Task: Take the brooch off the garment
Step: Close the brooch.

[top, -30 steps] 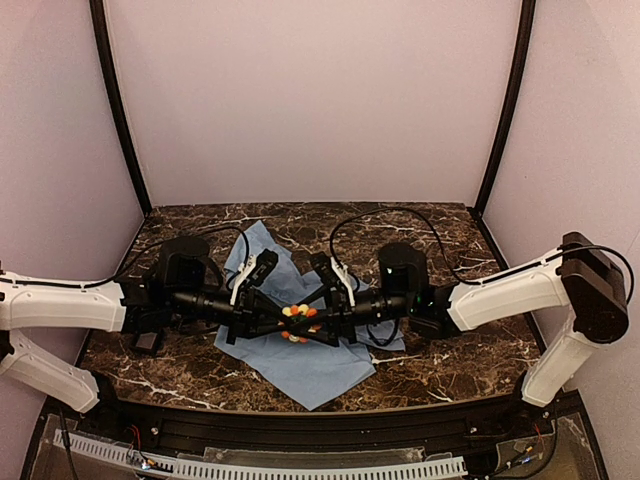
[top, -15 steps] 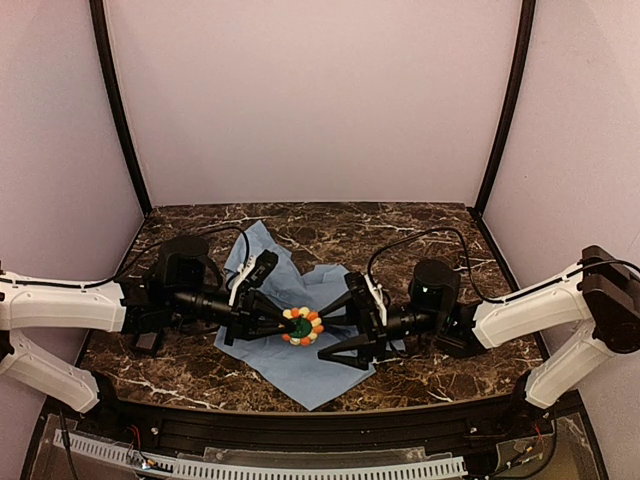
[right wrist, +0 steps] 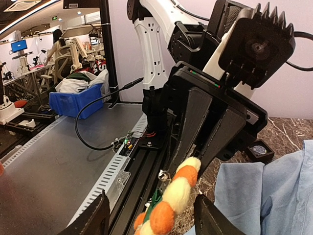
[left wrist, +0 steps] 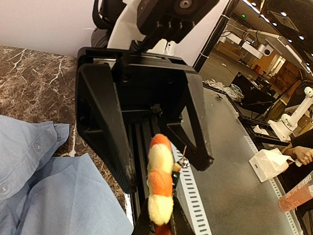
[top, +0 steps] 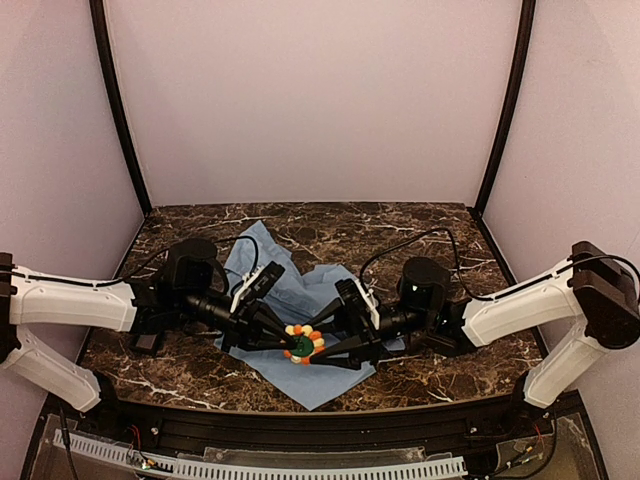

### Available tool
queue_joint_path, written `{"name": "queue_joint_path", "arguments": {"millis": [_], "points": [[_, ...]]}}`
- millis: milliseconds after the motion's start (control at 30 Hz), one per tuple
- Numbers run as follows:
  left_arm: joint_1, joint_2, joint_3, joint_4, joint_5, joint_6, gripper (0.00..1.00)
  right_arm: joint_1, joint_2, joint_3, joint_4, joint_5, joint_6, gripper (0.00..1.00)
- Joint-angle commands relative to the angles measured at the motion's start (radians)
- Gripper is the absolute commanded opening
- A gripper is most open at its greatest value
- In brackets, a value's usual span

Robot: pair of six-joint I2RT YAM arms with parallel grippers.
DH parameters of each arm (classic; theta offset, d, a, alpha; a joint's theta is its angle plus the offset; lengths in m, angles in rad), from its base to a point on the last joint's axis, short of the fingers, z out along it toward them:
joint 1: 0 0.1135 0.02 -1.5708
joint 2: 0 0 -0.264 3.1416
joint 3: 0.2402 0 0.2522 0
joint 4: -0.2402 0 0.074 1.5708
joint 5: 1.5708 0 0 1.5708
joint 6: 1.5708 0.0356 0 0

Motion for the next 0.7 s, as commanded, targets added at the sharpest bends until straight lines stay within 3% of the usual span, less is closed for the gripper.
{"name": "queue_joint_path", "arguments": {"millis": [0,300,667], "points": [[-0.01,-0.005,0.015,0.042,0.06,-0.017,0.01,0.018,0.035,0.032,-0.032,-0.027,-0.034,0.56],[-0.023,-0.008,0.022,0.025,0.055,-0.008,0.01,0.021,0.069,0.064,-0.026,-0.066,-0.035,0.34],[-0.03,-0.008,0.028,0.006,0.045,0.003,0.01,0.02,0.072,0.069,-0.002,-0.094,-0.01,0.27]]}}
